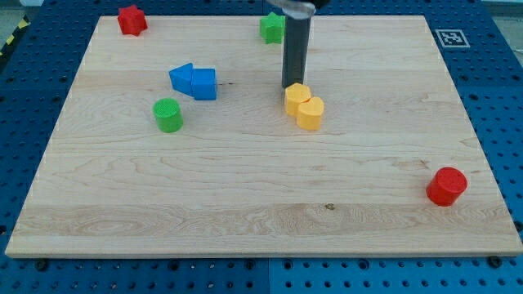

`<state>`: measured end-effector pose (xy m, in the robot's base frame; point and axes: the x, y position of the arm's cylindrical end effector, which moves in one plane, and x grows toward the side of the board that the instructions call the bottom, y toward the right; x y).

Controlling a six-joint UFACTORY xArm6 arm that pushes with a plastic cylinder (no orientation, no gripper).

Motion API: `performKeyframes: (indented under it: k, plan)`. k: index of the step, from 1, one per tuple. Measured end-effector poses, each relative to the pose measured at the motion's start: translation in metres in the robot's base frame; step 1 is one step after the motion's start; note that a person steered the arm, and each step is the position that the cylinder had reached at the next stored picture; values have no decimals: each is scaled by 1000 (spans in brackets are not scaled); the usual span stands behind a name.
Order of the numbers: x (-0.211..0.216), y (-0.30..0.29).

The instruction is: Keep blue cube at top right corner of the board

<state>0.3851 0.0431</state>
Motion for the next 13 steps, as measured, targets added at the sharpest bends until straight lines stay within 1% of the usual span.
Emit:
performKeyframes:
  k: [2, 5, 6, 7, 8, 9, 10, 12, 13]
  plan:
    - [34, 0]
    - [36, -87]
    - [33, -129]
    - [22, -157]
    - [19, -157]
    - [-2, -156]
    - [-10, -146]
    - [-18, -137]
    - [-41, -137]
